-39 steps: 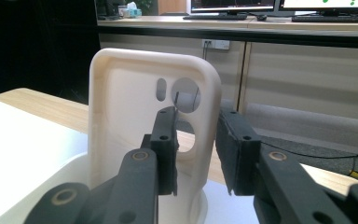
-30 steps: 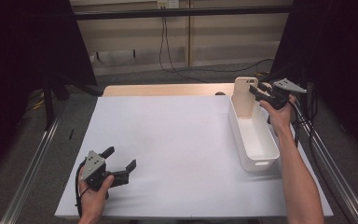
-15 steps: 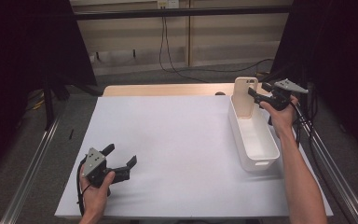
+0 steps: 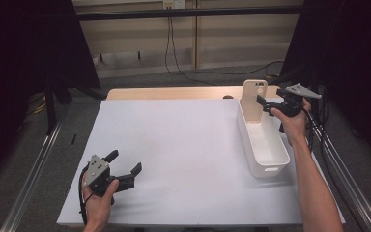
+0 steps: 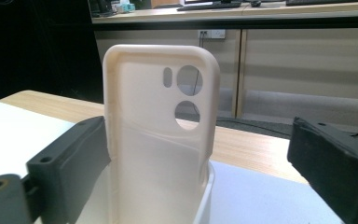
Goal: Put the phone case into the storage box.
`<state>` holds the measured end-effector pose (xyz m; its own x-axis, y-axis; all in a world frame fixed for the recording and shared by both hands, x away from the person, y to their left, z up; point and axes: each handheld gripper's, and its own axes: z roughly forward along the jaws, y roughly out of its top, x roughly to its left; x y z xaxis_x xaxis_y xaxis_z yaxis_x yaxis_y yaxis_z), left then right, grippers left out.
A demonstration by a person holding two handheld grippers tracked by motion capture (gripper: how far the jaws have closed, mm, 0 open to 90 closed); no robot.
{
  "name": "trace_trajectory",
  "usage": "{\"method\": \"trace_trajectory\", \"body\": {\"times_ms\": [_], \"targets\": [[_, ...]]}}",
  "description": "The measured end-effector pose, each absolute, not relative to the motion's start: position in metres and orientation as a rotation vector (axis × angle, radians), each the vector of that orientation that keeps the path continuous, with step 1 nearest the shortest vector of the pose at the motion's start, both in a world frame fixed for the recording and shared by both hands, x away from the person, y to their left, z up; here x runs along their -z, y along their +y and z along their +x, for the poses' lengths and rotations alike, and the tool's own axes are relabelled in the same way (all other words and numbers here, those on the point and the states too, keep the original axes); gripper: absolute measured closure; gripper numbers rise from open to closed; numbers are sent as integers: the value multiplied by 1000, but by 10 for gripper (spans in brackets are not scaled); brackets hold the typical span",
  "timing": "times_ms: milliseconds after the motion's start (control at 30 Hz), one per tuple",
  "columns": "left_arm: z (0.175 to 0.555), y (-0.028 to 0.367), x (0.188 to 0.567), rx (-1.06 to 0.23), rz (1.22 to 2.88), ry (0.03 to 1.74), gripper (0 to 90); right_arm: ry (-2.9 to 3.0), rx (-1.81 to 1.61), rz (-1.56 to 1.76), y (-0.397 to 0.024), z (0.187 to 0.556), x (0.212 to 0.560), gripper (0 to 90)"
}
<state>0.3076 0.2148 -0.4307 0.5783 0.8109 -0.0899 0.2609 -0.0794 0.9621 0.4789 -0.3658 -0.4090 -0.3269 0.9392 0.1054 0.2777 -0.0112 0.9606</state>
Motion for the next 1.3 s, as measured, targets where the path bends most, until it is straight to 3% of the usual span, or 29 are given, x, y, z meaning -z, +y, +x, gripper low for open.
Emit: {"method": "trace_trajectory", "body": {"times_ms": [233,1300], "targets": [[308,220,431,-594,1627,921,36,1622,-1355,1274,-366,468,404,0],[300,223,431,-581,1624,916,36,1584,-1384,1243,-369,409,374,0]]}}
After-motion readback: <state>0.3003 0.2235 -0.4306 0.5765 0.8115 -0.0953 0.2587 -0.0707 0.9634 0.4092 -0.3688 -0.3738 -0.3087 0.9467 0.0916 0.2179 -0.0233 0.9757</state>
